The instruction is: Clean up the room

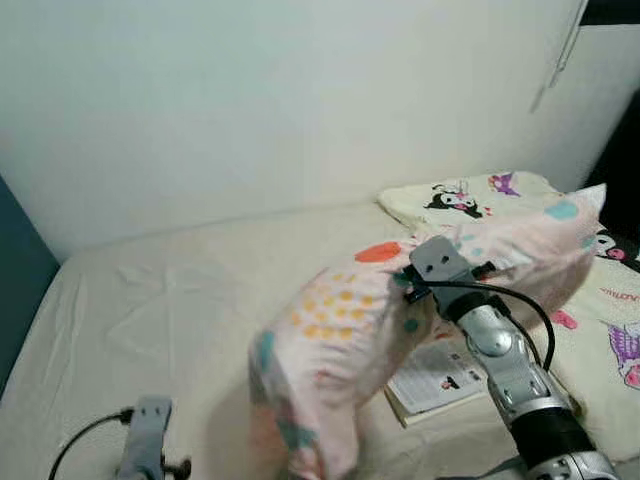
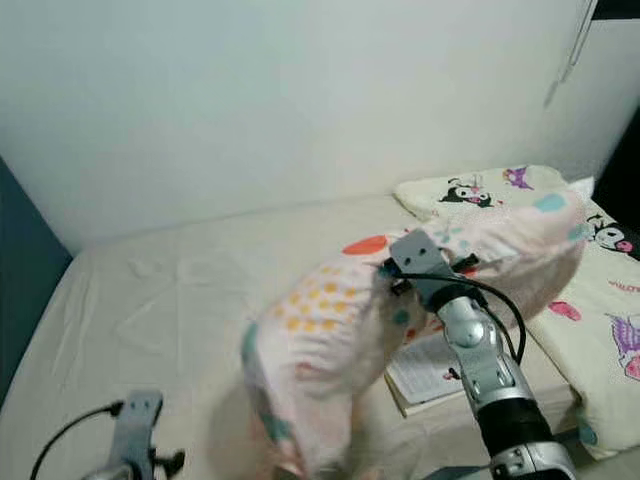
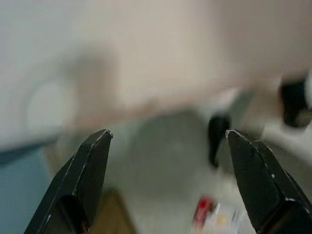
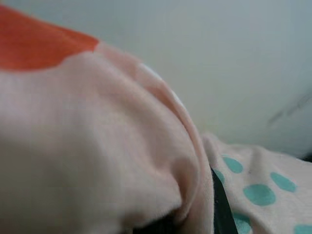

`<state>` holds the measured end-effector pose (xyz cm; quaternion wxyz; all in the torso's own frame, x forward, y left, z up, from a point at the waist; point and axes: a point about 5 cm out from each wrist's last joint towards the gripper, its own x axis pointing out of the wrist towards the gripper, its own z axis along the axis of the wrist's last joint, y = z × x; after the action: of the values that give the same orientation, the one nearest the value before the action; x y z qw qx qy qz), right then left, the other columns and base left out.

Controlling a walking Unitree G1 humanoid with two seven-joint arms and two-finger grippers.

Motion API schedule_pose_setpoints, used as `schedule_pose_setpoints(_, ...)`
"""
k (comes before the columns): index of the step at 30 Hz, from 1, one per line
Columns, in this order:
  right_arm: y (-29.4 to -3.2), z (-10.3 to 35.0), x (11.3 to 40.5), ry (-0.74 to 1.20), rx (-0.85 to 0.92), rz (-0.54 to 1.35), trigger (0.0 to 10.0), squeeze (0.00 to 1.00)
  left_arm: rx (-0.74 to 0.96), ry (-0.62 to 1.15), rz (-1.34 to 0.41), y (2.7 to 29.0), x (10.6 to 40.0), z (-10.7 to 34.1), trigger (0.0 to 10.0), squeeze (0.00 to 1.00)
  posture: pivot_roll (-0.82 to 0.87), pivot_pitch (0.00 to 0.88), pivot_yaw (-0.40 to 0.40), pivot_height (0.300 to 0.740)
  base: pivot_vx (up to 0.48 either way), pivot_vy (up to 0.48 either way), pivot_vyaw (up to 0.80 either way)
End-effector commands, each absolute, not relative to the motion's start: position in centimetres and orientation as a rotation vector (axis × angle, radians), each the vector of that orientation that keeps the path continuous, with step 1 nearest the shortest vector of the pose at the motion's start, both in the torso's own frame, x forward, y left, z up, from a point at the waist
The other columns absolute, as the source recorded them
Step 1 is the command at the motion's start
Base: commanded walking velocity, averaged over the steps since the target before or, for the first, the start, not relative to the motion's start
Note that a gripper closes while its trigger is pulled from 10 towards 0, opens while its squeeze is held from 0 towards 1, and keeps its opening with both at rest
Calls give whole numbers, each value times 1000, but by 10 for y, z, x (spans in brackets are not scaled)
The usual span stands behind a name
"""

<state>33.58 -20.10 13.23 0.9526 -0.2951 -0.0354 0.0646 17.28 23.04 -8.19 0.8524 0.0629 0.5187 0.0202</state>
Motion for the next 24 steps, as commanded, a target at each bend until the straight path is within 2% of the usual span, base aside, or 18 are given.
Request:
schedule_pose_setpoints(1, -197, 151, 342, -147, -551, 98, 0, 0, 181, 1142, 31, 229, 164, -87, 10000, 0, -7, 0, 1, 740, 0, 0, 0)
schedule_pose_setpoints(5, -194, 145, 342, -108, -520, 123, 0, 0, 189, 1158, 18, 225, 158, -90, 10000, 0, -5, 0, -2, 740, 0, 0, 0)
schedule_pose_setpoints(6, -191, 141, 341, -88, -509, 143, 10000, 0, 182, 1158, 15, 223, 157, -91, 10000, 0, -7, 0, -2, 740, 0, 0, 788)
schedule_pose_setpoints(20, -177, 125, 335, -45, -474, 198, 10000, 0, 227, 1158, -29, 217, 154, -93, 10000, 0, -15, 0, 3, 740, 0, 0, 786)
schedule_pose_setpoints(24, -172, 122, 333, -41, -453, 212, 10000, 0, 161, 1153, -26, 215, 153, -94, 10000, 0, -16, 0, 5, 740, 0, 0, 788)
